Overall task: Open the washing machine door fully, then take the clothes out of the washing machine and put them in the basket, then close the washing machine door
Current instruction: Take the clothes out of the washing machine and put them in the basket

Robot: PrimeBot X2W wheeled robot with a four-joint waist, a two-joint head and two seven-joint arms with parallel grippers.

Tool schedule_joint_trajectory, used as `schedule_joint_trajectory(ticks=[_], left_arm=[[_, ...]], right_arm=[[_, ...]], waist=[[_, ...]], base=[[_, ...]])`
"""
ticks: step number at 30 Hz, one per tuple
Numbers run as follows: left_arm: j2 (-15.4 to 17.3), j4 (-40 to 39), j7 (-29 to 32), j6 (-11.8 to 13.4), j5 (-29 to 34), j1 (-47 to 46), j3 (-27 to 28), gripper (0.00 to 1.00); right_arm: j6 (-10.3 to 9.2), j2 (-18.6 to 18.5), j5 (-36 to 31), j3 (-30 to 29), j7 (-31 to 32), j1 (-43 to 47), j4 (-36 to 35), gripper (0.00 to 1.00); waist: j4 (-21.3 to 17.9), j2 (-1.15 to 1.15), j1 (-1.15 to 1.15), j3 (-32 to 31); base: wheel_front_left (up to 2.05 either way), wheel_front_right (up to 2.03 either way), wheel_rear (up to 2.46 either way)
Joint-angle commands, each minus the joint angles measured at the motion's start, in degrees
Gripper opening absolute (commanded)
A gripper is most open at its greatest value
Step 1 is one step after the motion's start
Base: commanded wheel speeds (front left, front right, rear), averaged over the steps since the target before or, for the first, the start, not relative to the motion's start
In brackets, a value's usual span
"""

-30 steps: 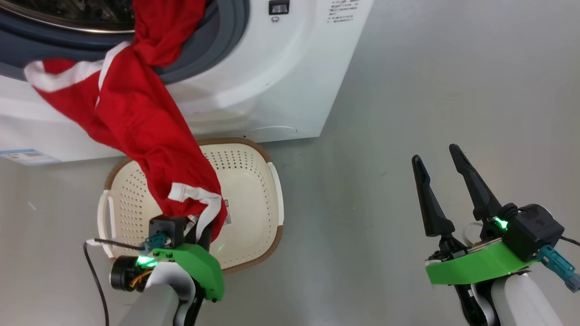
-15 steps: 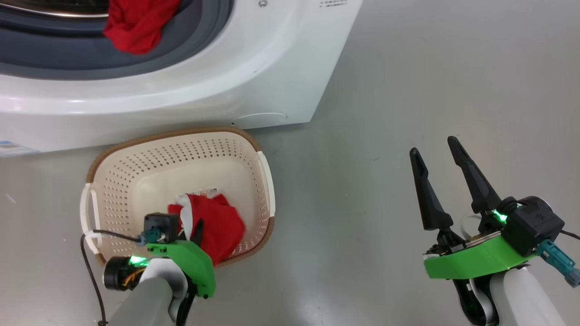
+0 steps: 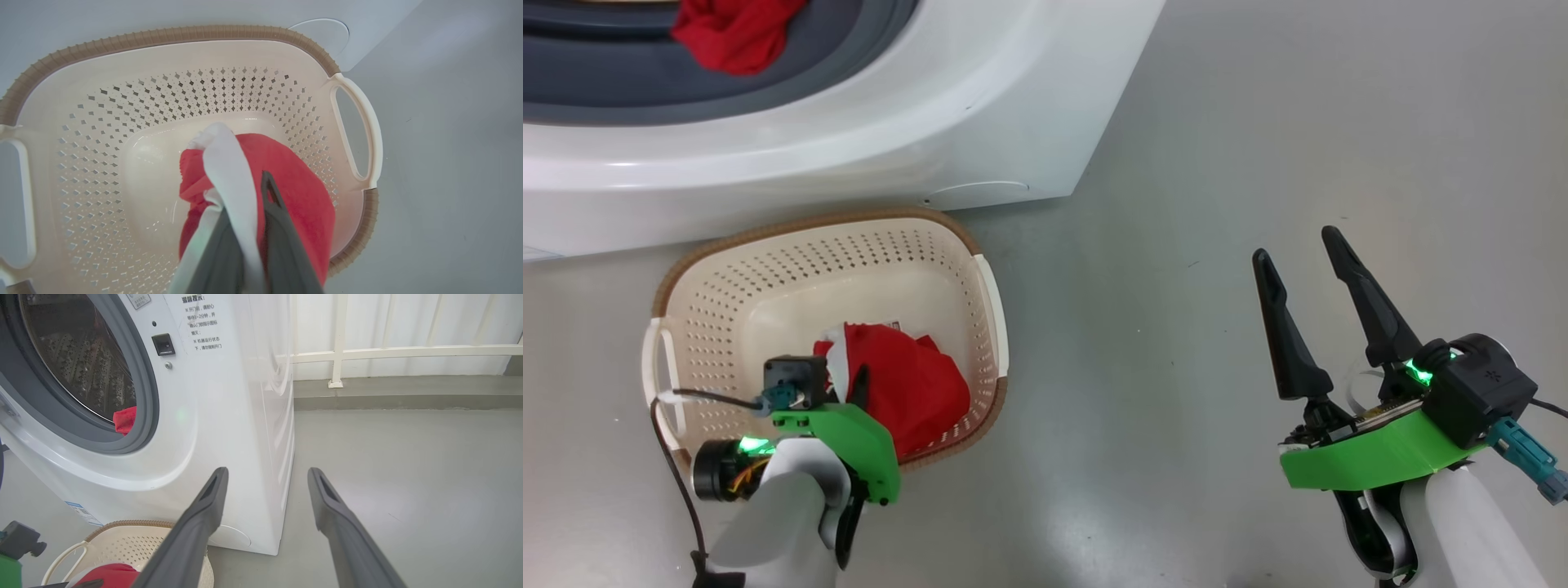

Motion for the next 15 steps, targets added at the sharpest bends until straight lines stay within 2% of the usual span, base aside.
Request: schedule_joint_trajectory(ticks=[1, 3, 9, 10, 12, 13, 14, 15], left_arm=[[1.0, 0.0, -0.7, 1.3, 0.6, -0.6, 0.7, 0.0], [1.1, 0.1, -0.7, 2.2, 0.8, -0.8, 0.8, 0.0], [1.3, 0.0, -0.7, 3.0, 0.6, -1.1, 1.6, 0.0], [1.3, 0.0, -0.7, 3.0, 0.5, -1.1, 1.7, 0.22], [1.3, 0.2, -0.7, 3.1, 0.5, -1.3, 1.7, 0.36], [1.3, 0.4, -0.7, 3.1, 0.4, -1.4, 1.8, 0.7], [1.3, 0.5, -0.7, 3.0, 0.4, -1.6, 1.8, 0.76], [1.3, 0.5, -0.7, 3.0, 0.3, -1.8, 1.8, 0.89]], right_arm=[[0.36, 0.0, 0.4, 1.2, -0.4, -0.5, -1.1, 1.0], [0.36, 0.0, 0.6, 1.2, -0.4, -0.6, -1.0, 1.0], [0.36, 0.0, 0.8, 1.1, -0.4, -0.6, -0.8, 1.0], [0.36, 0.0, 0.9, 1.1, -0.4, -0.6, -0.8, 1.0], [0.36, 0.0, 0.9, 1.1, -0.4, -0.6, -0.8, 1.0], [0.36, 0.0, 0.9, 1.1, -0.4, -0.6, -0.7, 1.0], [0.36, 0.0, 0.9, 1.1, -0.4, -0.6, -0.7, 1.0], [0.36, 0.0, 0.9, 1.1, -0.4, -0.6, -0.6, 1.0]], waist=[[-0.2, 0.0, 0.0, 0.1], [-0.3, 0.0, 0.0, 0.1], [-0.3, 0.0, 0.0, 0.1], [-0.3, 0.0, 0.0, 0.1], [-0.2, 0.0, 0.0, -0.1], [-0.1, 0.0, 0.0, -0.1], [0.0, 0.0, 0.0, -0.2], [0.1, 0.0, 0.0, -0.3]], base=[[0.0, 0.0, 0.0], [0.0, 0.0, 0.0], [0.0, 0.0, 0.0], [0.0, 0.0, 0.0], [0.0, 0.0, 0.0], [0.0, 0.0, 0.0], [0.0, 0.0, 0.0], [0.0, 0.0, 0.0]])
